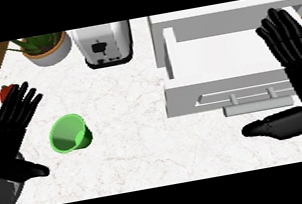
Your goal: Pick up the cup, place it into the drawer and close the drawer
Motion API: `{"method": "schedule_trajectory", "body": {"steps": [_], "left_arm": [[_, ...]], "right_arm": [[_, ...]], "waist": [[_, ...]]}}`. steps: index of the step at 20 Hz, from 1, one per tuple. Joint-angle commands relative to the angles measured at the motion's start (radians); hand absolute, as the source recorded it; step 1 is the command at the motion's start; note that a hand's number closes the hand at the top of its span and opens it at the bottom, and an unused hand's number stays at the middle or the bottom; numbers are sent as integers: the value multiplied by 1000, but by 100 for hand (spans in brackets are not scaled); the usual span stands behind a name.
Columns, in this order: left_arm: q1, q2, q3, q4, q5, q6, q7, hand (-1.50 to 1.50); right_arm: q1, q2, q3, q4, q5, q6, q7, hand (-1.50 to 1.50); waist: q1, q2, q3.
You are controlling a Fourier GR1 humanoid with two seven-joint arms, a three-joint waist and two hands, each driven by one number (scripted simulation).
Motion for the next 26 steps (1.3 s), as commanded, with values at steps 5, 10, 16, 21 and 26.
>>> {"method": "schedule_trajectory", "body": {"steps": [5,10,16,21,26], "left_arm": [[-70,28,25,268,-143,-12,-154,-150],[-88,18,7,559,-301,-11,-436,-150],[-252,69,19,895,-385,-6,-608,-150],[-276,63,0,1055,-440,12,-770,-150],[-317,25,5,1103,-448,78,-811,-150]], "right_arm": [[-129,-5,-45,80,12,-23,11,-150],[-94,-5,-26,69,8,13,-15,-150],[-40,15,-35,26,5,6,-23,-150],[-60,15,-1,-24,26,-1,29,-150],[-105,-27,-72,37,-30,25,41,-150]], "waist": [[2,0,0],[-3,2,-1],[-10,3,-1],[-21,8,-3],[-25,10,-4]]}}
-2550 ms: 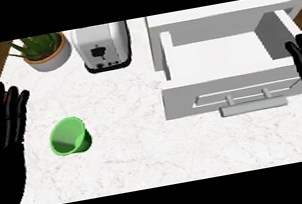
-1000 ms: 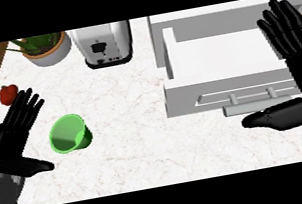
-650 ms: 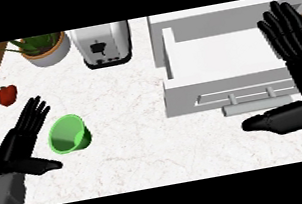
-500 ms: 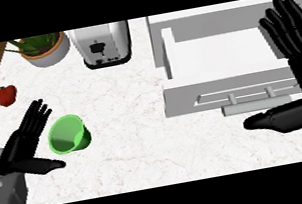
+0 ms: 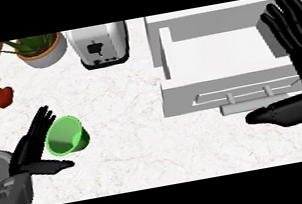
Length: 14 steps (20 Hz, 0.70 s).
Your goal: Pick up the cup, place it into the drawer and close the drawer
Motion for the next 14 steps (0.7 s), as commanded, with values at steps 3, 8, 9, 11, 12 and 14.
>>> {"method": "schedule_trajectory", "body": {"steps": [3,8,9,11,12,14], "left_arm": [[-32,-27,-4,87,-22,-47,-162,-150],[-49,-19,-8,117,-37,-40,-188,-150],[-45,-15,2,113,-25,-50,-198,-150],[-25,-51,-14,113,-42,-27,-238,-150],[-46,-24,-15,121,-46,-44,-221,-150],[-50,-32,-19,129,-50,-51,-224,-150]], "right_arm": [[-2,12,24,9,22,0,-12,-150],[-10,9,18,-3,0,4,17,-150],[-35,-40,-38,55,-32,45,-13,-150],[-55,-8,-21,22,-33,7,28,-150],[-57,-6,-16,5,-32,2,39,-150],[-31,-20,-19,34,-15,25,-8,-150]], "waist": [[-12,7,-2],[-13,5,-2],[-9,7,-2],[-10,5,-2],[-14,6,-3],[-15,7,-2]]}}
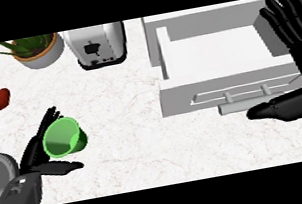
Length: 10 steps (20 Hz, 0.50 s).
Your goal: Pick up the cup, place it into the drawer and close the drawer
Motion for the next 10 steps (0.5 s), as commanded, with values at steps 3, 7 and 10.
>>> {"method": "schedule_trajectory", "body": {"steps": [3,7,10], "left_arm": [[-31,-25,3,26,0,-90,-105,-150],[-29,-66,-9,35,-8,-107,-102,-150],[-29,-72,-7,31,6,-195,-98,-150]], "right_arm": [[16,-1,-1,-29,-15,4,24,-150],[9,-4,7,-15,4,9,5,-150],[3,-5,-2,-22,-4,2,19,-150]], "waist": [[-6,-1,0],[-2,-2,1],[-5,0,-1]]}}
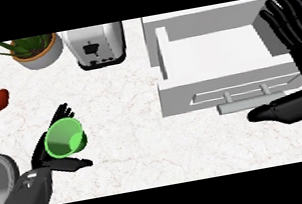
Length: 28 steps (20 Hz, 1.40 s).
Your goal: Pick up the cup, place it into the drawer and close the drawer
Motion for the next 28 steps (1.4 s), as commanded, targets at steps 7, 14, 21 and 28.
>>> {"method": "schedule_trajectory", "body": {"steps": [7,14,21,28], "left_arm": [[-2,-32,11,-90,4,39,-232,150],[-25,-63,103,-105,82,141,-270,150],[-54,-122,184,-158,163,208,-263,150],[-151,-221,86,-325,135,233,-90,150]], "right_arm": [[-18,-7,-10,17,13,-11,11,-150],[23,-7,-16,12,-2,15,-33,-150],[33,-35,-45,21,-9,32,-32,-150],[26,-20,-43,10,2,-3,14,-150]], "waist": [[10,1,0],[7,-4,2],[25,-11,4],[46,-22,7]]}}
